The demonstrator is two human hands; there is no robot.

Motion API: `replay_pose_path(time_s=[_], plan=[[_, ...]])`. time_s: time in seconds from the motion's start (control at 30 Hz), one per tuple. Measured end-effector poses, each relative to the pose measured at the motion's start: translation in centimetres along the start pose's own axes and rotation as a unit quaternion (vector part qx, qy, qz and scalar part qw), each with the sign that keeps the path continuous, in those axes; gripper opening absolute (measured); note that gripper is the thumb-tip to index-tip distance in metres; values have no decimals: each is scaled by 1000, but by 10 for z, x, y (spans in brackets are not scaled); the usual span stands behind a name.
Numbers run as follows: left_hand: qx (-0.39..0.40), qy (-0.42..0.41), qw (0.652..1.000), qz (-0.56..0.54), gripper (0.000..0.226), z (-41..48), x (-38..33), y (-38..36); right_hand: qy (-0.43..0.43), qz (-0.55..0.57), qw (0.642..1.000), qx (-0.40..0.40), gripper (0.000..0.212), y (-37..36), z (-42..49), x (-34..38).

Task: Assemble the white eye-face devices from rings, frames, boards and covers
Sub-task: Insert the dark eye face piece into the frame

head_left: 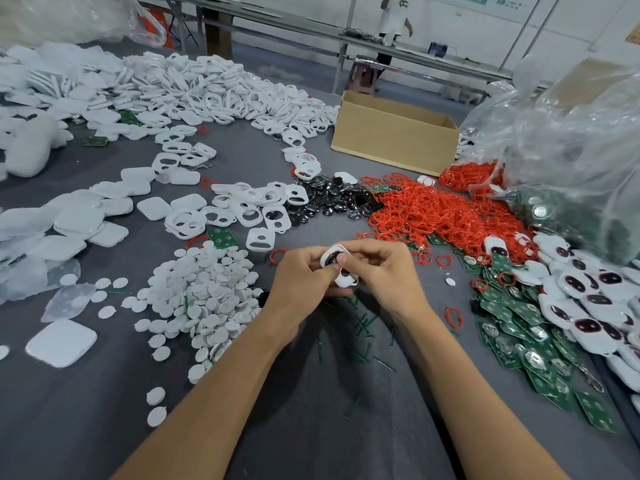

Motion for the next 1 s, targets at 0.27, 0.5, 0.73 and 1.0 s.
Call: replay_pose_path(time_s=[0.27, 0.5, 0.73, 1.0], plan=[[-40, 44, 997, -43, 16, 6, 12, 10, -57, -404, 909, -89, 26, 98, 9, 1], [-57, 49, 995, -70, 14, 8, 13, 13, -251, -424, 870, -20, 32, 148, -10, -56], [-49, 47, 995, -77, 13, 8, 13, 12, -231, -421, 877, -25, 17, 148, -10, -53], [-60, 45, 993, -90, 18, 8, 14, 13, -135, -266, 954, -33, 11, 103, 3, -12]])
Point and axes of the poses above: each hand's wrist, its own z-axis towards the middle knuckle, its own y-axis out of the back of the hand, x = y × z, the point moved 10 cm from there along z, towards the middle knuckle, and after that the axes turned 5 degrees about -z, right-handed, at the moved point
